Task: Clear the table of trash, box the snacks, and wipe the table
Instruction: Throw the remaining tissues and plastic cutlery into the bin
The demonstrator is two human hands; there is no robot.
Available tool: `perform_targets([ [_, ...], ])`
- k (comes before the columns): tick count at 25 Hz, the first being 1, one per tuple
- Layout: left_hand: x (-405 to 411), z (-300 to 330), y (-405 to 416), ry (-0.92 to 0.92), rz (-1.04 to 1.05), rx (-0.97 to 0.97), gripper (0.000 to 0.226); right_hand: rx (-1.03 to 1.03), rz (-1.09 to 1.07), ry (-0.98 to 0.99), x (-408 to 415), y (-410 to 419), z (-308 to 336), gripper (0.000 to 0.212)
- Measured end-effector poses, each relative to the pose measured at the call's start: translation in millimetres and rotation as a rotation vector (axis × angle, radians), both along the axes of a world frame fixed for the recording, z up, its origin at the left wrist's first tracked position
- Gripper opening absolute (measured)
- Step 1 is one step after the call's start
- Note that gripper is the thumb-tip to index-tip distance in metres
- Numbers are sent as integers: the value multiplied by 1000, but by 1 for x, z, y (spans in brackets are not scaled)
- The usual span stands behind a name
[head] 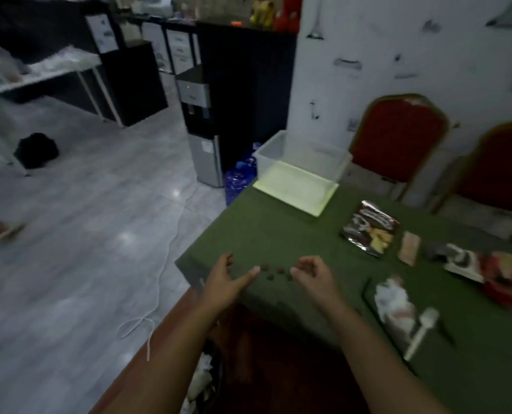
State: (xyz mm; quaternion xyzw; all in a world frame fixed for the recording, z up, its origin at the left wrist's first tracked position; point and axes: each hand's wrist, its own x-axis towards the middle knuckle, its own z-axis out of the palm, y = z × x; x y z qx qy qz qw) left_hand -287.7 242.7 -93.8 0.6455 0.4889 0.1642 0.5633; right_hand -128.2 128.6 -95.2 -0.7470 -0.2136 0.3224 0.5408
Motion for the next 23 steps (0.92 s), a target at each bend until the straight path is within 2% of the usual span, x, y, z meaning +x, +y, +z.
perform_targets([
  [4, 89, 4, -63, -7, -204, 6, 79, -66, -157, -6, 69, -84, -7, 20],
  [7, 142, -7, -107, 82, -347, 82, 85, -178, -297, -17, 103, -144, -24, 26],
  [10, 181, -20, -146, 162, -477, 112, 89, -232, -396, 9, 122, -191, -40, 21],
  [13, 213, -38, -181, 258, -564, 100, 84, -345, -389, 0, 132, -224, -56, 20],
  [17, 242, -62, -211, 345, -632, 101, 82, -373, -298, -42, 135, -239, -82, 27],
  [23, 257, -77, -227, 497, -534, 298, 68, -411, -179, -63, 140, -229, -95, 29],
])
